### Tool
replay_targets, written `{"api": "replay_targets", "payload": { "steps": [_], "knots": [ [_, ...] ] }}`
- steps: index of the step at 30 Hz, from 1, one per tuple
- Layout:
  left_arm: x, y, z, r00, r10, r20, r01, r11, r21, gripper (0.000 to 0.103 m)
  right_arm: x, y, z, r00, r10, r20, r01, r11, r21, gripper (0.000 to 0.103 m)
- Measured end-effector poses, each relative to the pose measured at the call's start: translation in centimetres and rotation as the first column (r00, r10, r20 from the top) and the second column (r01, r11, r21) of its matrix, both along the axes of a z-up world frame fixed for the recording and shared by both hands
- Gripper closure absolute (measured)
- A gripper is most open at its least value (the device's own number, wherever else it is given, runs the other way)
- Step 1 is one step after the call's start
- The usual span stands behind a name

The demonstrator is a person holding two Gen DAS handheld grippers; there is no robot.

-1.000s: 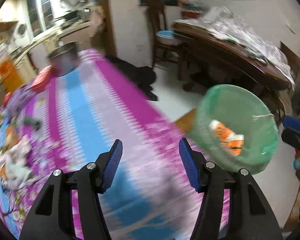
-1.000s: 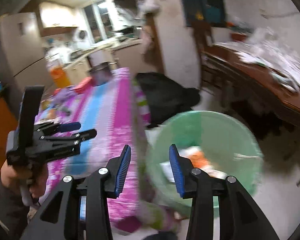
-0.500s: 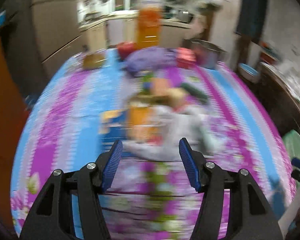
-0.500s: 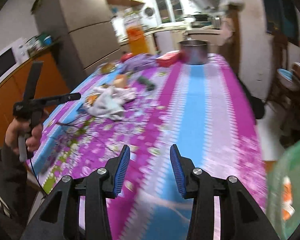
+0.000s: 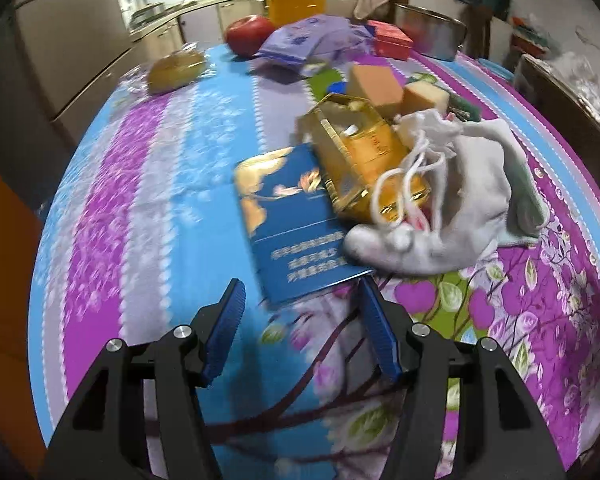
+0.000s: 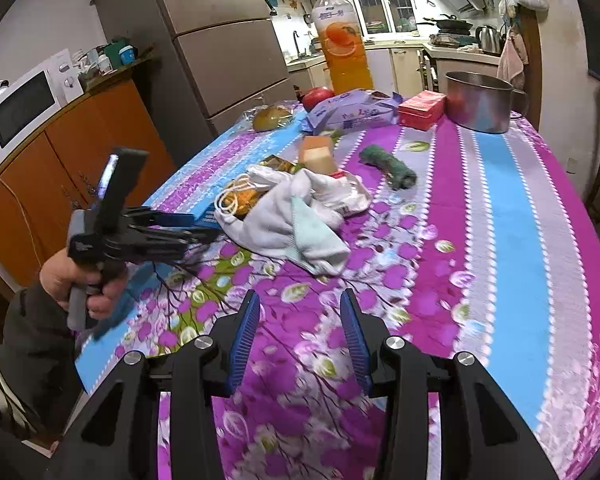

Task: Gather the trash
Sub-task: 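Move both open grippers back toward the table items, then grasp the blue cigarette box with the left gripper while the right gripper grasps the yellow sponge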

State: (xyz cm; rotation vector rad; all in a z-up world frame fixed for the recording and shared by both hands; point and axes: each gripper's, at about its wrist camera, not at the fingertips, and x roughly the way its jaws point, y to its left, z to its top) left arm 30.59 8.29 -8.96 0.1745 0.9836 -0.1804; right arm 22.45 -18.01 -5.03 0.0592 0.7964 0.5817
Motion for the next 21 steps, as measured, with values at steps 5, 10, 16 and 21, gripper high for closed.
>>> {"api": "replay_targets", "payload": {
  "steps": [5,10,16,21],
  "knots": [
    [1.6,1.1,-0.2,0.998,0.054,0.017,-0.054,0.998,0.026,0.043,0.9,1.7,0.0,1.000,0.015,0.000,-0.015,1.000,0.001,0.059],
    [1.6,7.0,-0.1,0.960,0.270,0.068,-0.276,0.957,0.087,0.044,1.1,1.8,0.0,1.000,0.019,0.004,-0.019,1.000,0.007,0.054],
    [3.6,6.6,1.8,0.965,0.261,0.033,-0.259,0.964,-0.063,0.040,2.3,1.9,-0.3,1.000,0.016,0.001,-0.016,1.000,0.024,0.051],
    [7.1,3.5,1.1,0.972,0.236,-0.011,-0.236,0.971,-0.044,0.035,2.7,2.4,-0.6,1.000,0.026,-0.005,-0.026,0.999,0.030,0.051]
  ]
}}
